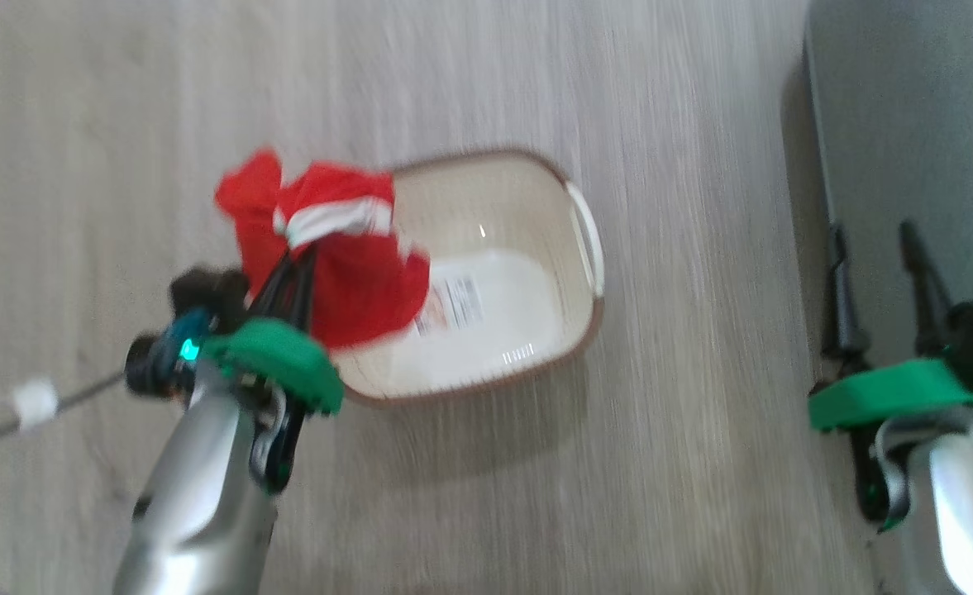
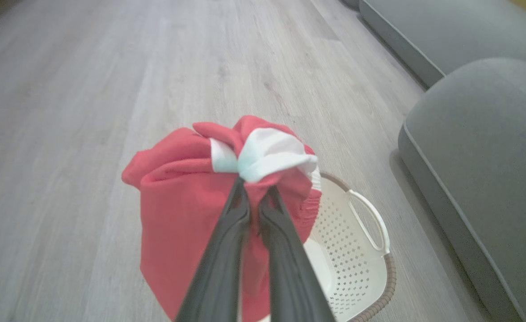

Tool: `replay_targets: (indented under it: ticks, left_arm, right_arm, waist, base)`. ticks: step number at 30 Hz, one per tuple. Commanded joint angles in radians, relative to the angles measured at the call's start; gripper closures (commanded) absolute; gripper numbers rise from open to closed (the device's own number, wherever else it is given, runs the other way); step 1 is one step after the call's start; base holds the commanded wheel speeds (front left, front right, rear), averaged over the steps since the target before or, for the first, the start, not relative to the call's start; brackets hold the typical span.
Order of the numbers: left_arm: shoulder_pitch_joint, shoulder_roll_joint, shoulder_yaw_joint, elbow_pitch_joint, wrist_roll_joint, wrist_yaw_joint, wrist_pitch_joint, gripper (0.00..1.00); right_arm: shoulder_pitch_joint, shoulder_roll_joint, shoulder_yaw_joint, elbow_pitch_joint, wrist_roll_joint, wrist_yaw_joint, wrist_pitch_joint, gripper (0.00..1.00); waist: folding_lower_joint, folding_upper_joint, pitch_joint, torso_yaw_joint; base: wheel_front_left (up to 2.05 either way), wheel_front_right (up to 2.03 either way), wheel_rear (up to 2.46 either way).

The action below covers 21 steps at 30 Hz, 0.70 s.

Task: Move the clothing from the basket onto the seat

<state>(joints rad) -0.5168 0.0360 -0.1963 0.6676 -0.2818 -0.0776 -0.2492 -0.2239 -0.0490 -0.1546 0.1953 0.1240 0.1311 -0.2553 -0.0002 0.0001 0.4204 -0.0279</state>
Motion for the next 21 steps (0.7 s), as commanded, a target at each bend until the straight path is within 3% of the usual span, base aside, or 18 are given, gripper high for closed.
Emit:
replay_targets:
  ticks: [1, 8, 21]
  left_arm:
    - [0.059, 0.017, 0.057, -0.098, -0.009, 0.015, -0.012, 1.0]
    - [0.242, 0.017, 0.134, -0.302, 0.01, 0.038, -0.012, 1.0]
    - [0.353, 0.027, 0.172, -0.341, 0.049, 0.037, -0.013, 1.0]
  right_arm:
    - [0.028, -0.003, 0.035, -0.016, -0.022, 0.0, -0.006, 0.0]
    - [0.101, -0.028, 0.079, 0.025, -0.039, 0.0, -0.006, 0.0]
    - [0.176, -0.024, 0.144, 0.077, -0.034, 0.0, -0.006, 0.0]
  waist:
    - [0.0002, -0.0001, -0.183, 0.09]
    - [0.0002, -0.0001, -0.298, 0.116]
    - [0.0002, -0.0001, -0.397, 0.132]
  base:
    - [0.0, 0.0, 0.0]
    - [0.0, 0.0, 0.0]
    - [0.0, 0.0, 0.0]
